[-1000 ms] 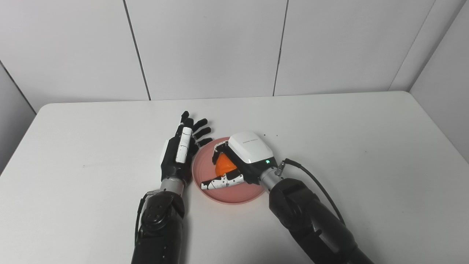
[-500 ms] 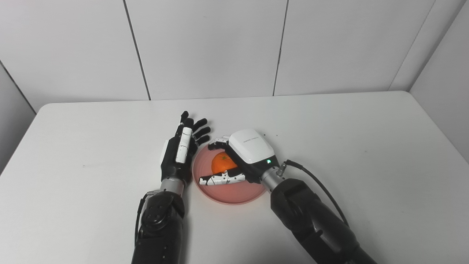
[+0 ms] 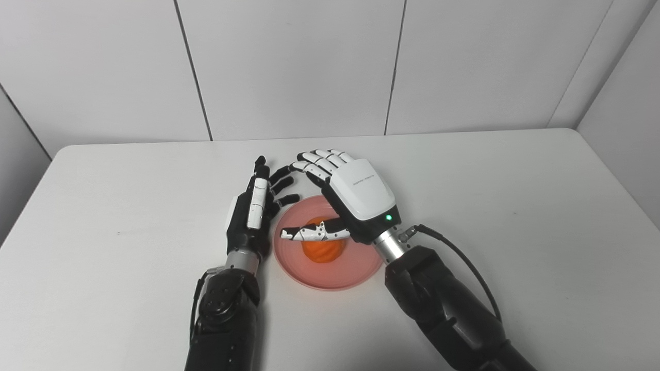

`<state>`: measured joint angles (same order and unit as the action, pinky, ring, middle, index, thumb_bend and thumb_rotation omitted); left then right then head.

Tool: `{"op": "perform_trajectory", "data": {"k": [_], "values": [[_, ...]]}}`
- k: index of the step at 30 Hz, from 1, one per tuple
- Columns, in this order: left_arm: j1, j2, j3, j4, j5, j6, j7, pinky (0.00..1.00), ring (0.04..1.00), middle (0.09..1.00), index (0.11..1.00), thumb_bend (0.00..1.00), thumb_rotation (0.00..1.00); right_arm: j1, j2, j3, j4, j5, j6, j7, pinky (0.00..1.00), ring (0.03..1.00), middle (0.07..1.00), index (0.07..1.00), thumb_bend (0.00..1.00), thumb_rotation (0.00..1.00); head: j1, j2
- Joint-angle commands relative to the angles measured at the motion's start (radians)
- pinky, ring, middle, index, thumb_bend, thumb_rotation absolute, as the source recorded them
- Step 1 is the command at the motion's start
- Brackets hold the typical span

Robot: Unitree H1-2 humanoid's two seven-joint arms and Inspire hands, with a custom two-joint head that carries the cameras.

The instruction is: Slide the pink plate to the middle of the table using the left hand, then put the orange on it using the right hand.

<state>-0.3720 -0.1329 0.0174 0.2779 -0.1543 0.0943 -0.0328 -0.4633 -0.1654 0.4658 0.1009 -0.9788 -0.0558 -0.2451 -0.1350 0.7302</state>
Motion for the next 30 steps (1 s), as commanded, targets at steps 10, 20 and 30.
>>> {"op": "perform_trajectory", "data": {"k": [10, 20, 30], "values": [[0.015, 0.013, -0.029, 0.031, 0.11, -0.077, 0.055, 0.91, 0.91, 0.921, 0.943, 0.95, 0.91, -0.03, 0.118, -0.212, 0.034, 0.4, -0.126, -0.08, 0.92, 0.928, 0.954, 0.971, 0.84, 1.0, 0.002, 0.003], [0.023, 0.009, -0.057, 0.039, 0.251, -0.171, 0.141, 1.0, 1.0, 1.0, 1.0, 0.82, 1.0, 0.028, 0.199, -0.401, 0.132, 0.827, -0.131, 0.039, 1.0, 0.995, 0.974, 0.981, 0.78, 1.0, 0.008, 0.006], [0.035, -0.018, -0.048, 0.028, 0.249, -0.156, 0.167, 1.0, 1.0, 1.0, 1.0, 0.72, 1.0, 0.081, 0.253, -0.53, 0.179, 1.059, 0.01, 0.083, 0.99, 0.952, 0.919, 0.956, 0.87, 1.0, 0.013, 0.01]]}}
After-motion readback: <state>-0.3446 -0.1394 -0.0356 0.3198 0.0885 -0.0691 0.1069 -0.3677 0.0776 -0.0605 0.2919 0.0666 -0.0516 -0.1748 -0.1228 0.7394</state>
